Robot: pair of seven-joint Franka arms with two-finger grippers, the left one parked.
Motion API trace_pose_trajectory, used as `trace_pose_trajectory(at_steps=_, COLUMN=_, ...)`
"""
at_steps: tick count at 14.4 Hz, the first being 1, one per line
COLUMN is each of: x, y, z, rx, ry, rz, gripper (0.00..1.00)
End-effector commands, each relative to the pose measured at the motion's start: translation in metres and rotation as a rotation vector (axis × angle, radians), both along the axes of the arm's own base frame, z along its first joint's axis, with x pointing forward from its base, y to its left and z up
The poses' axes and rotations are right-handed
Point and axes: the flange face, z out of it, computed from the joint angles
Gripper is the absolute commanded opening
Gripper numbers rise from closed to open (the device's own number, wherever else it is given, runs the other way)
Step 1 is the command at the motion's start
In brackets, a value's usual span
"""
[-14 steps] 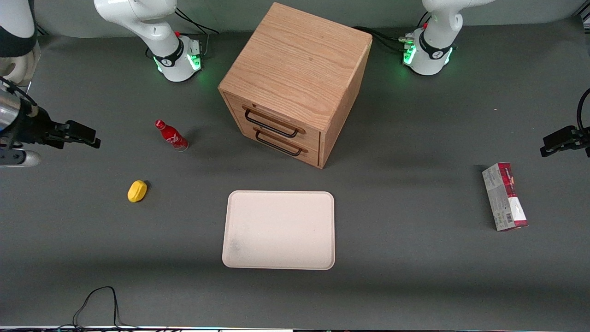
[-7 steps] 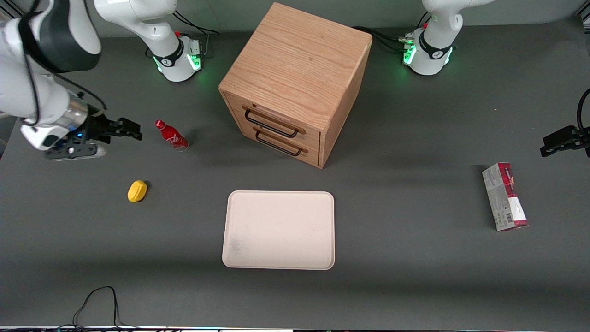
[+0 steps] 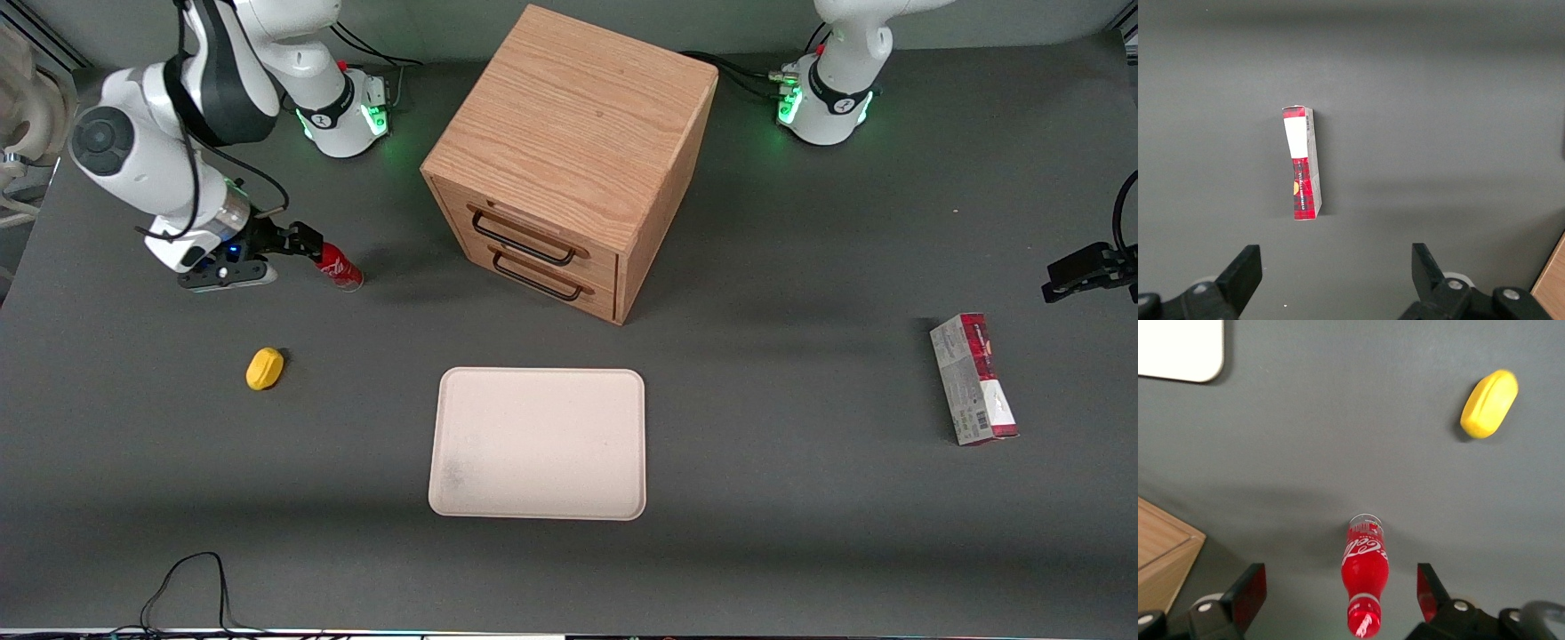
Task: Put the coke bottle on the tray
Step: 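Lower the right gripper around the bottle and close on its neck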
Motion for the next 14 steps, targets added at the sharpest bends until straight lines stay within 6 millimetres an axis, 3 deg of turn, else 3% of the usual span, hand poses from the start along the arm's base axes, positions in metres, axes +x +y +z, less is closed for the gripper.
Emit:
trace_pose_trajectory(at_steps=1, x=-0.021, y=0.005, z=-0.009, rx=-0.011, ry=-0.015, rz=0.043, gripper=1.00)
trace_pose_trajectory(at_steps=5, x=-0.037, y=0.004, z=-0.028, rx=-0.017, ry=0.030, rz=0.047, gripper=1.00)
trace_pose_trajectory(at_steps=14, x=-0.051, y=-0.001, z=-0.047, rx=-0.050, ry=0.082, rz=0.065, gripper=1.00)
